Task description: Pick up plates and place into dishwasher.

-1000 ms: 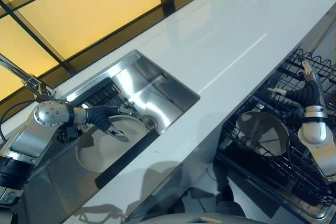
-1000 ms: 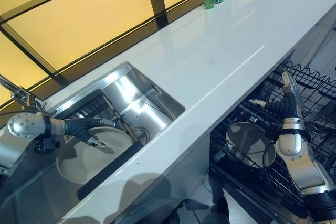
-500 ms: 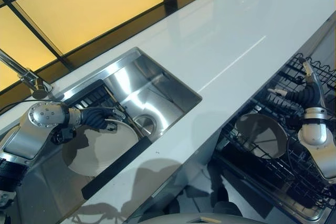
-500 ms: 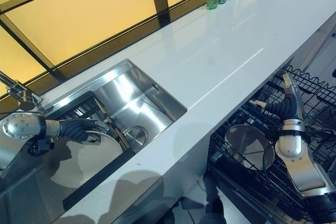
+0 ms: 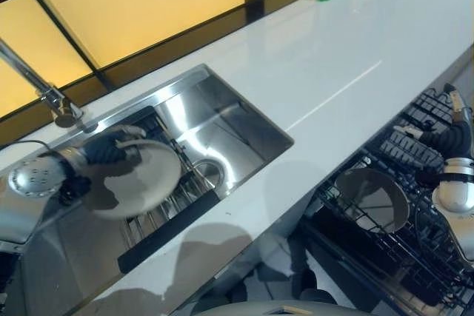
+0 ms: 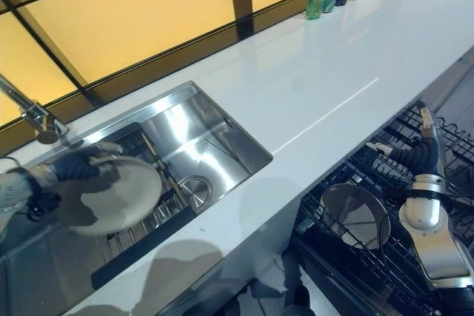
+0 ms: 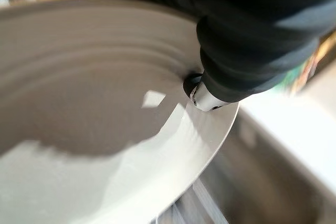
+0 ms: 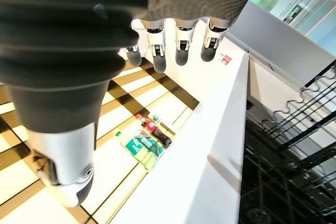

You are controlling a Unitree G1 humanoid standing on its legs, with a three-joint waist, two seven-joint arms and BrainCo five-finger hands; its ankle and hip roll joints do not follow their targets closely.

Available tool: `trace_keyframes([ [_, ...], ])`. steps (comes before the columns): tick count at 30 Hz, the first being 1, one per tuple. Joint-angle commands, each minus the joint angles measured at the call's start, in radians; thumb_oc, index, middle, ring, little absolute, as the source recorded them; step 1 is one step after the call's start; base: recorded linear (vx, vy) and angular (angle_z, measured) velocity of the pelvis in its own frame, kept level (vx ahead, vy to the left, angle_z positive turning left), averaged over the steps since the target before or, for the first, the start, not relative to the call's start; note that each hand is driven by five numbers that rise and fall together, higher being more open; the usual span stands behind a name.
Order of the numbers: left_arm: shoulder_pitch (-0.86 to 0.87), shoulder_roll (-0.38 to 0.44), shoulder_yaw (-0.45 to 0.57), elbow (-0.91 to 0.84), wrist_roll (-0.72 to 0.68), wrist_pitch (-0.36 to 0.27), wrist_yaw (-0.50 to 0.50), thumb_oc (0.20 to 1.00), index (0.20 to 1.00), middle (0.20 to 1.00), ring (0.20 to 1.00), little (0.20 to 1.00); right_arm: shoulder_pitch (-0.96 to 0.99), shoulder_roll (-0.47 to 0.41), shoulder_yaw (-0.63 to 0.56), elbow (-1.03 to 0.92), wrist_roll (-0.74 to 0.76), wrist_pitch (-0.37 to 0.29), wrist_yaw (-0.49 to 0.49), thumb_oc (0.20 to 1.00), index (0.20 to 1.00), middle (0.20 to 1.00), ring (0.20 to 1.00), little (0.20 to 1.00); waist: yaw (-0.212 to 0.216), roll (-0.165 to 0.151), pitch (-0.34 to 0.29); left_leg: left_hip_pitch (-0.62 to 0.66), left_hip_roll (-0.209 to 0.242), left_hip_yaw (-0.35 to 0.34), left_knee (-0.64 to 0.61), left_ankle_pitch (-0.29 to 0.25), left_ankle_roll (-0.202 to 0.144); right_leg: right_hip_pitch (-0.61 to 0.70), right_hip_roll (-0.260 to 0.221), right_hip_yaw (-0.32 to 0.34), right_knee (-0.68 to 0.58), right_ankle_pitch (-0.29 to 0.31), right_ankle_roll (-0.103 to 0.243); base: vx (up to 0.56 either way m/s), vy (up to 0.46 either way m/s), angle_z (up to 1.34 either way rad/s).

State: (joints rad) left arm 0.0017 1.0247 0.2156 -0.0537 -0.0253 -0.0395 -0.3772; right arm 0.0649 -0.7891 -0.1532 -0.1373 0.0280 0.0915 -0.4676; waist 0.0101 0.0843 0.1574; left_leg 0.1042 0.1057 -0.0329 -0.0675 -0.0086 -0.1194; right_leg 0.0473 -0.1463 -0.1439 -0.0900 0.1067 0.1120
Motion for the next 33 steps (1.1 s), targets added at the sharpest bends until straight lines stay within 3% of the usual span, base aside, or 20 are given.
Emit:
trace_keyframes([
  [1,-0.023,0.023,0.085,-0.013,0.137,-0.143,0.268,0.2,0.2,0.2,0.2,0.2,-0.033,-0.023,-0.036,-0.065,-0.055,-0.073,-0.025,1.0,1.0,1.0,1.0,1.0,0.025,-0.041,-0.076,-0.119,0.012,0.011,0.063,0.004,0.015,-0.003,-0.05,-0.007,0.175,-0.193,0.041,-0.04,-0.013,0.07],
  [5,-0.015,-0.005,0.128,-0.045,0.242,-0.223,0.505,0.2,0.2,0.2,0.2,0.2,-0.068,-0.027,-0.045,-0.076,-0.067,-0.08,-0.053,1.0,1.0,1.0,1.0,1.0,0.041,-0.052,-0.083,-0.12,0.015,0.005,0.058,0.007,0.01,0.001,-0.05,-0.02,0.177,-0.197,0.037,-0.04,-0.012,0.1],
  [10,-0.038,-0.037,0.144,-0.095,0.257,-0.297,0.677,0.2,0.2,0.2,0.2,0.2,-0.128,-0.042,-0.051,-0.105,-0.057,-0.127,-0.1,1.0,1.0,1.0,1.0,1.0,0.057,-0.063,-0.096,-0.116,0.018,0.0,0.051,0.007,0.006,0.009,-0.05,-0.033,0.179,-0.203,0.035,-0.03,-0.018,0.05],
  [13,-0.096,-0.078,0.101,-0.136,0.252,-0.351,0.744,0.2,0.2,0.2,0.2,0.2,-0.21,-0.041,-0.01,-0.162,-0.05,-0.146,-0.103,1.0,1.0,1.0,1.0,1.0,0.07,-0.071,-0.107,-0.114,0.018,-0.006,0.046,0.008,0.003,0.013,-0.049,-0.044,0.181,-0.206,0.034,-0.04,-0.03,0.01],
  [19,-0.258,-0.169,-0.084,-0.187,0.306,-0.512,0.819,0.2,0.2,0.2,0.2,0.2,-0.37,-0.003,0.151,-0.213,-0.047,-0.175,-0.015,1.0,1.0,1.0,1.0,1.0,0.08,-0.077,-0.129,-0.113,0.022,-0.016,0.039,0.01,-0.002,0.022,-0.046,-0.062,0.193,-0.22,0.029,-0.03,-0.005,0.07],
  [22,-0.324,-0.224,-0.163,-0.182,0.293,-0.584,0.823,0.2,0.2,0.2,0.2,0.2,-0.41,0.035,0.22,-0.216,-0.01,-0.215,0.077,1.0,1.0,1.0,1.0,1.0,0.079,-0.078,-0.139,-0.111,0.024,-0.021,0.031,0.014,-0.004,0.023,-0.041,-0.066,0.201,-0.229,0.026,-0.03,0.008,0.13],
  [27,-0.42,-0.299,-0.303,-0.171,0.368,-0.604,0.867,0.2,0.2,0.2,0.2,0.2,-0.478,0.103,0.364,-0.211,0.081,-0.252,0.223,1.0,1.0,1.0,1.0,1.0,0.079,-0.083,-0.147,-0.109,0.028,-0.023,0.018,0.024,-0.007,0.029,-0.035,-0.068,0.207,-0.237,0.023,-0.02,-0.01,0.04],
  [33,-0.453,-0.338,-0.371,-0.168,0.38,-0.613,0.868,0.2,0.2,0.2,0.2,0.2,-0.512,0.169,0.474,-0.225,0.207,-0.255,0.373,1.0,1.0,1.0,1.0,1.0,0.085,-0.088,-0.15,-0.112,0.031,-0.021,0.011,0.032,-0.009,0.034,-0.03,-0.069,0.206,-0.24,0.022,-0.01,-0.02,0.02],
])
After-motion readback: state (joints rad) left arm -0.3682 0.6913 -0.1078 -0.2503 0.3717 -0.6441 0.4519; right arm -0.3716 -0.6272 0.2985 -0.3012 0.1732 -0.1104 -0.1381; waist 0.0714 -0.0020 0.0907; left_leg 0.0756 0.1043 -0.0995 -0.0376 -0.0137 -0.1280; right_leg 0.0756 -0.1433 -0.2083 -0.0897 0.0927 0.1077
